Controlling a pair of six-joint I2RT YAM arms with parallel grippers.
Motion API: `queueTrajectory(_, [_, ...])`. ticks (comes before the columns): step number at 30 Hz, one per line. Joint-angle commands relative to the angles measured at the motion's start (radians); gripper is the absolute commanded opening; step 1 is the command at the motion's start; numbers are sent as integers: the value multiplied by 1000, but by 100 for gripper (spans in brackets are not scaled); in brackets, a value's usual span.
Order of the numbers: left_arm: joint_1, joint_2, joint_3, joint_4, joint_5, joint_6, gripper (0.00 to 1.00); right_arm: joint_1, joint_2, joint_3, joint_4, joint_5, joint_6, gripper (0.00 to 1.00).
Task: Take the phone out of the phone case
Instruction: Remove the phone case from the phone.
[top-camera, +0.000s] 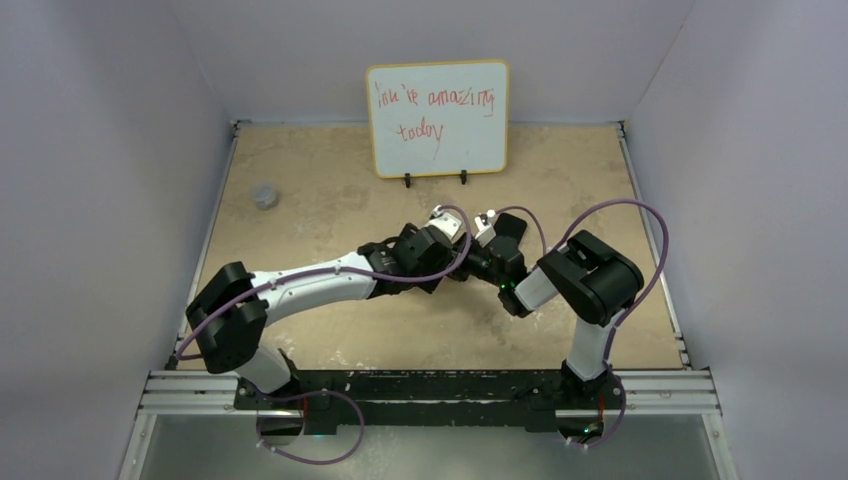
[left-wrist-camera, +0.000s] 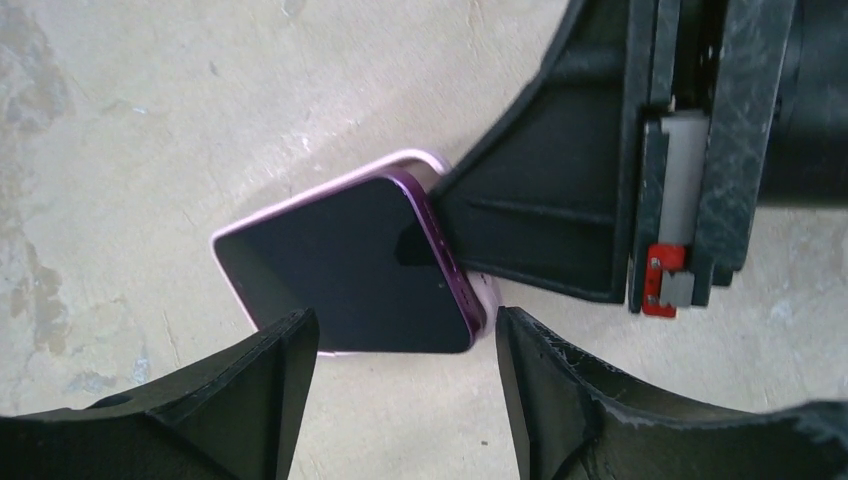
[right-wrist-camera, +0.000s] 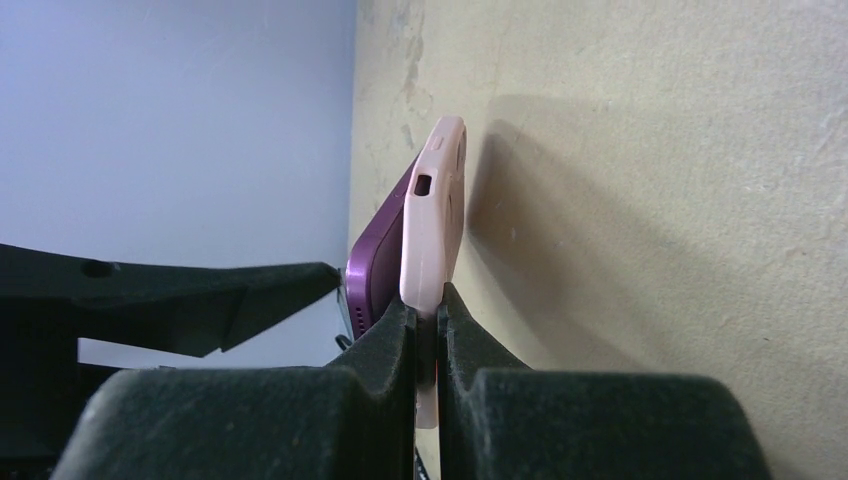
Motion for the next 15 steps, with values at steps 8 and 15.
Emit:
queueTrajectory(8, [6,-95,-61,35,24,-25,68,1,-75,8,205,-27,39,0])
queueTrajectory(15, [5,-137,-56,68,9,-28,68,3,-126,11,58,16,-27,0])
